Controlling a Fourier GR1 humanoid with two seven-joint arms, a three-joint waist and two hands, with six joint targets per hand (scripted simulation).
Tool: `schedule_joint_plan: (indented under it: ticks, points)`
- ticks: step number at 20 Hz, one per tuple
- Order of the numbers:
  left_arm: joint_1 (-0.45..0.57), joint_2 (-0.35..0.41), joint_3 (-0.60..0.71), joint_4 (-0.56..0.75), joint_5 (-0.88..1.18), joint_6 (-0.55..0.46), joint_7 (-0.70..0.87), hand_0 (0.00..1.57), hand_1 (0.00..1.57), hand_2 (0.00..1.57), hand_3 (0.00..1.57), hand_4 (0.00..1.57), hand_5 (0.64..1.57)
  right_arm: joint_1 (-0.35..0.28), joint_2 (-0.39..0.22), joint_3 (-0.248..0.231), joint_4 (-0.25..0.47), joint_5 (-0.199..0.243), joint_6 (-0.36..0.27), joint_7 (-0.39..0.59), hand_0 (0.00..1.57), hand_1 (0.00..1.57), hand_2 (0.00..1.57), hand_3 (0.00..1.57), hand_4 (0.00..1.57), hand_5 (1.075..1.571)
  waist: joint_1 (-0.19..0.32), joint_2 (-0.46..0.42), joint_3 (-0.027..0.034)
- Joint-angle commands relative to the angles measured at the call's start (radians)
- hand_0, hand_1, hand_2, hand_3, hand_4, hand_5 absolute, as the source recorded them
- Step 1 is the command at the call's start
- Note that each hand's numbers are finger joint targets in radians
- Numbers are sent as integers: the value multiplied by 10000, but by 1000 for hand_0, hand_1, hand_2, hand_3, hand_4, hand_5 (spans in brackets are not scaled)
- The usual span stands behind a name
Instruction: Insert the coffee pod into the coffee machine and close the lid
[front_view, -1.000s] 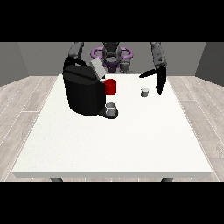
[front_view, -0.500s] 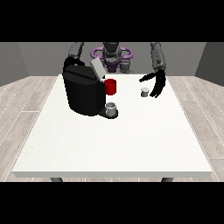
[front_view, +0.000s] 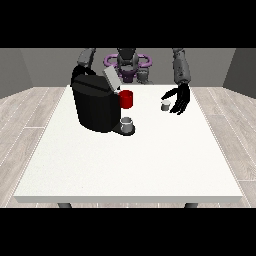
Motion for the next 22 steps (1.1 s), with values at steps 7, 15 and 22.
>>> schedule_joint_plan:
  ticks: [7, 15, 22]
  points:
    - [-282, -447, 86, 867, -813, 1467, -754, 837, 837, 974, 737, 391, 1571, 486, 20, -150, 336, -223, 152, -523, 0, 0, 0, 0, 500, 1571, -52, -151, -14]
    - [-502, -41, -385, 1336, -1873, 1836, -862, 970, 970, 1054, 793, 319, 1571, -408, -315, -477, 369, -536, 183, 100, 0, 0, 0, 0, 426, 1571, 73, -31, -14]
    - [-1444, 36, -52, 1307, -1629, 1226, -1496, 1424, 1424, 1457, 1423, 564, 1571, -400, 22, -417, 585, -512, -97, -284, 0, 0, 0, 0, 429, 1571, -20, 74, -15]
